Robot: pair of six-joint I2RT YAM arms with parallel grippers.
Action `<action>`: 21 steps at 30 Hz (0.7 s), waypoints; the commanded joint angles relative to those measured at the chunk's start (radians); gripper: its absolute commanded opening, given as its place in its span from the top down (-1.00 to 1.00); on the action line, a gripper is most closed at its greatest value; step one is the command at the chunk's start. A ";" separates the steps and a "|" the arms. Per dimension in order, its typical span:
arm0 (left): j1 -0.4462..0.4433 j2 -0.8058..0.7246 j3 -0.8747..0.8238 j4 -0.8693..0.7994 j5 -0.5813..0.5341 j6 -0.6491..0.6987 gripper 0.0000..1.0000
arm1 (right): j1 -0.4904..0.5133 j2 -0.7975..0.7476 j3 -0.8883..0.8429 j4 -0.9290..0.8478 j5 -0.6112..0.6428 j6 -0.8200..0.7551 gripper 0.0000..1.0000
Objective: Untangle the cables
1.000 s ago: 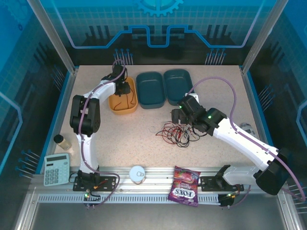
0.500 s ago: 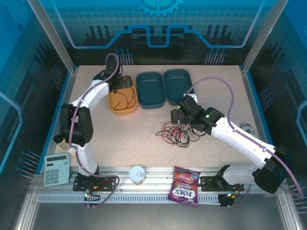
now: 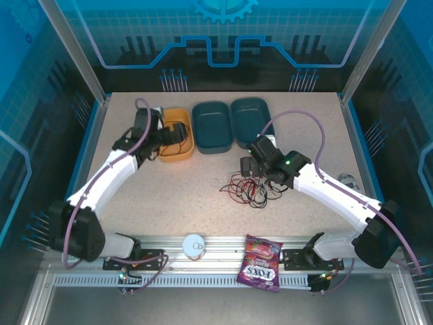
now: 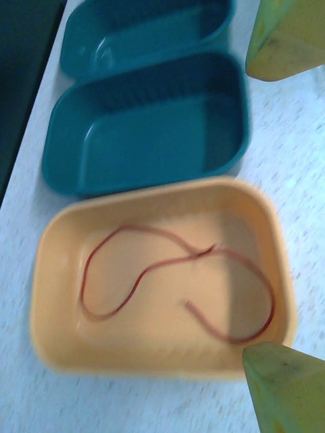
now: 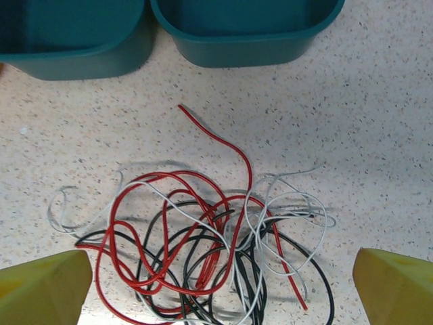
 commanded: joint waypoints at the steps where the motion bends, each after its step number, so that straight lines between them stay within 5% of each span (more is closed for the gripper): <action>1: -0.122 -0.070 -0.099 0.098 0.043 -0.069 -0.98 | -0.026 0.009 -0.036 0.015 -0.018 0.024 -0.99; 10: -0.428 -0.102 -0.364 0.428 0.036 -0.131 -0.98 | -0.137 -0.005 -0.109 0.002 -0.073 0.097 -0.99; 21: -0.604 0.146 -0.206 0.451 0.130 0.122 -0.78 | -0.202 -0.020 -0.140 -0.029 -0.085 0.173 -0.99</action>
